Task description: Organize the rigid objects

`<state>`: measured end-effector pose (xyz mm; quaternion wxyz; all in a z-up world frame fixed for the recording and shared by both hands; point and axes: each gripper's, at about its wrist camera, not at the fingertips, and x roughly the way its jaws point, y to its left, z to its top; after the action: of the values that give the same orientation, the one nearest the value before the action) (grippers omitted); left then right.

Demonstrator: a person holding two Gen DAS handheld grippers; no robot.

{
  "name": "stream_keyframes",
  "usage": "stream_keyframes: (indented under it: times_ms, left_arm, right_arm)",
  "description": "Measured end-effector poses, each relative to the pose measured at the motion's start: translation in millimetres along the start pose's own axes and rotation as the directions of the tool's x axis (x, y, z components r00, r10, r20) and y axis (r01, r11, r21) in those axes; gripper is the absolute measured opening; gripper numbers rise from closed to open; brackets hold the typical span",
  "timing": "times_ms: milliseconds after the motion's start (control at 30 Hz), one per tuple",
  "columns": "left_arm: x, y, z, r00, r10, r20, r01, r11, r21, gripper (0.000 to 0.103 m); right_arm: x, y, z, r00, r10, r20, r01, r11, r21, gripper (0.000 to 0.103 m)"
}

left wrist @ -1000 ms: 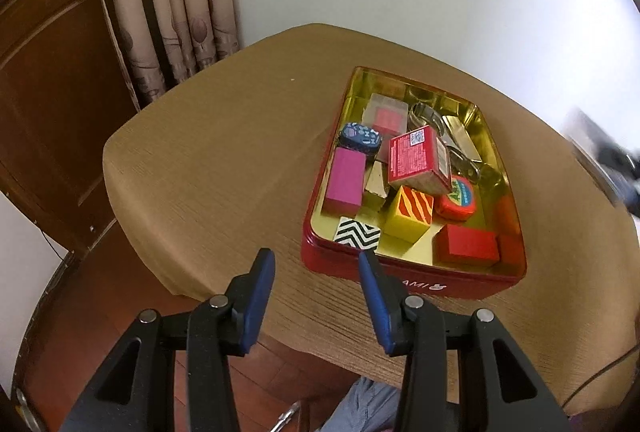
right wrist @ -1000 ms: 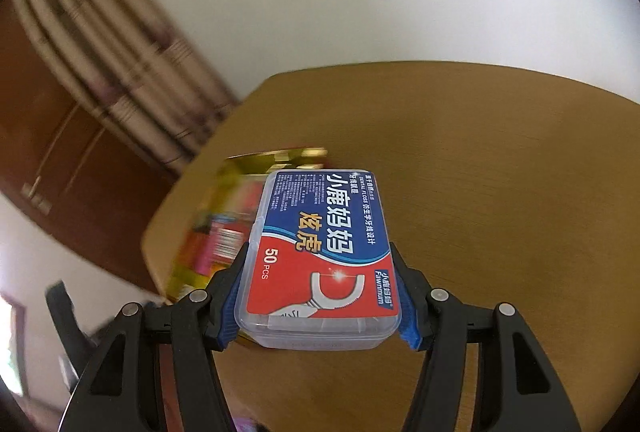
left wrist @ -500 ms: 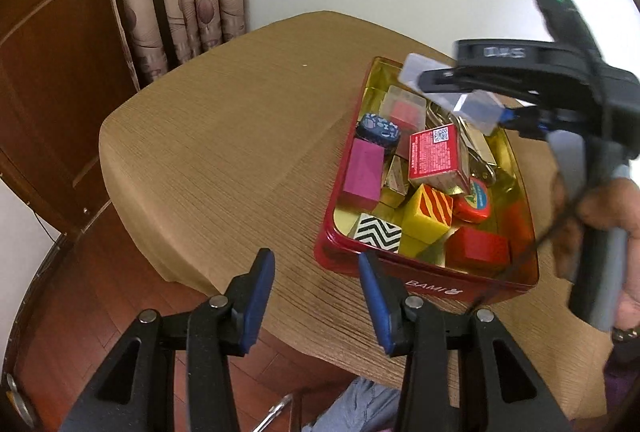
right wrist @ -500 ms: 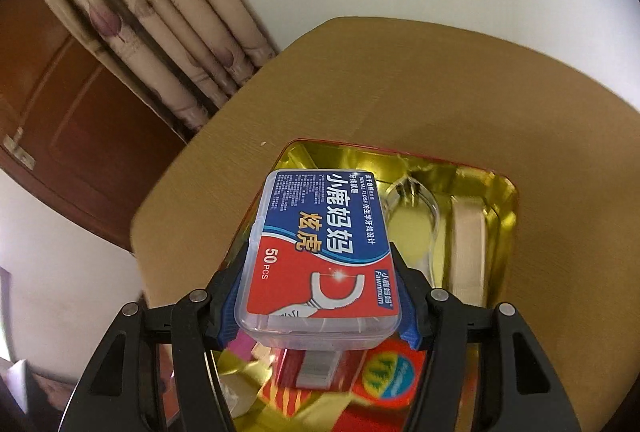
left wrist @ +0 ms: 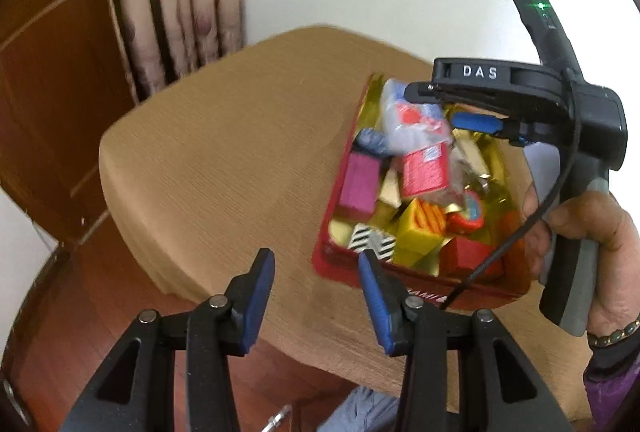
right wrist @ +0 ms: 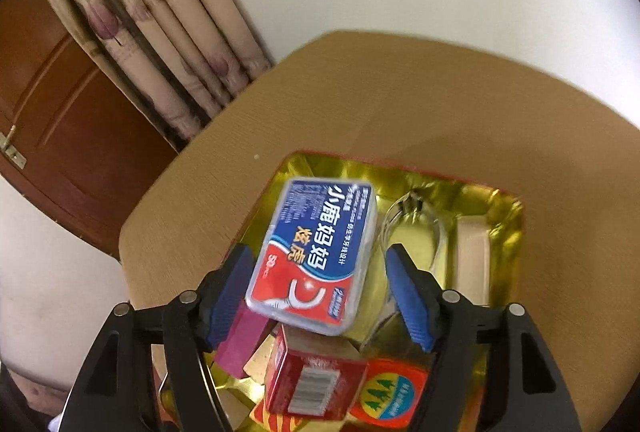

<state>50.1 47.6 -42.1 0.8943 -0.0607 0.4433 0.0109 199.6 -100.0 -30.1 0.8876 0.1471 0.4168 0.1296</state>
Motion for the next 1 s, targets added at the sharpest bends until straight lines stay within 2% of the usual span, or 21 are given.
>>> stream_keyframes:
  times_ms: [100,133,167,233,300,400,533,767,867,933,967,1000]
  left_arm:
    - [-12.5,-7.4,-1.0,0.997,0.032,0.072,-0.036,0.998,0.043,0.045]
    - [-15.5,-9.4,-1.7,0.995,0.039,0.09,-0.044,0.998,0.054,0.045]
    - [-18.5,-12.2,-2.7,0.993,0.044,0.106,-0.051,0.997,0.064,0.046]
    - [-21.9,-15.5,-4.8,0.992,0.034,0.118,-0.043,0.996,0.08,0.046]
    - [-25.0,-19.3,-6.4,0.991,0.03,0.13,-0.042,0.995,0.093,0.046]
    - [-32.6,-23.9,-8.9,0.988,0.015,0.157,-0.032,0.994,0.107,0.046]
    - [-40.2,-27.1,-9.4,0.982,0.011,0.187,-0.033,0.993,0.115,0.046]
    - [-55.3,-32.4,-11.6,0.97,0.0,0.245,-0.036,0.989,0.141,0.046]
    - [-59.9,-33.0,-12.4,0.963,-0.007,0.269,-0.035,0.988,0.152,0.046]
    - [-62.2,-33.6,-13.2,0.961,-0.017,0.275,-0.028,0.987,0.159,0.046]
    - [-64.0,-33.8,-13.5,0.959,-0.021,0.283,-0.025,0.987,0.161,0.046]
    - [-65.1,-34.3,-13.8,0.957,-0.02,0.29,-0.029,0.986,0.164,0.046]
  right_arm:
    - [-42.6,11.6,-23.6,0.992,-0.035,0.121,0.045,0.996,-0.077,0.069]
    - [-56.0,15.9,-34.7,0.984,-0.066,0.164,0.083,0.992,-0.1,0.077]
    - [-69.3,22.8,-48.4,0.97,-0.11,0.216,0.137,0.984,-0.115,0.092]
    - [-95.6,34.7,-78.0,0.925,-0.189,0.329,0.242,0.962,-0.127,0.101]
    - [-113.2,44.5,-107.8,0.867,-0.274,0.417,0.349,0.93,-0.116,0.102]
    - [-123.8,49.3,-130.2,0.819,-0.34,0.462,0.415,0.907,-0.069,0.102]
    - [-137.1,52.2,-147.2,0.783,-0.381,0.491,0.451,0.892,-0.029,0.102]
    - [-156.7,66.5,-161.3,0.7,-0.43,0.57,0.505,0.862,0.03,0.102]
    - [-161.1,71.6,-163.5,0.675,-0.45,0.585,0.531,0.846,0.038,0.102]
    - [-164.5,76.6,-165.4,0.639,-0.474,0.606,0.565,0.824,0.05,0.102]
    - [-166.6,78.6,-166.8,0.628,-0.475,0.617,0.57,0.82,0.052,0.102]
    - [-169.5,79.7,-168.5,0.625,-0.463,0.629,0.562,0.826,0.05,0.102]
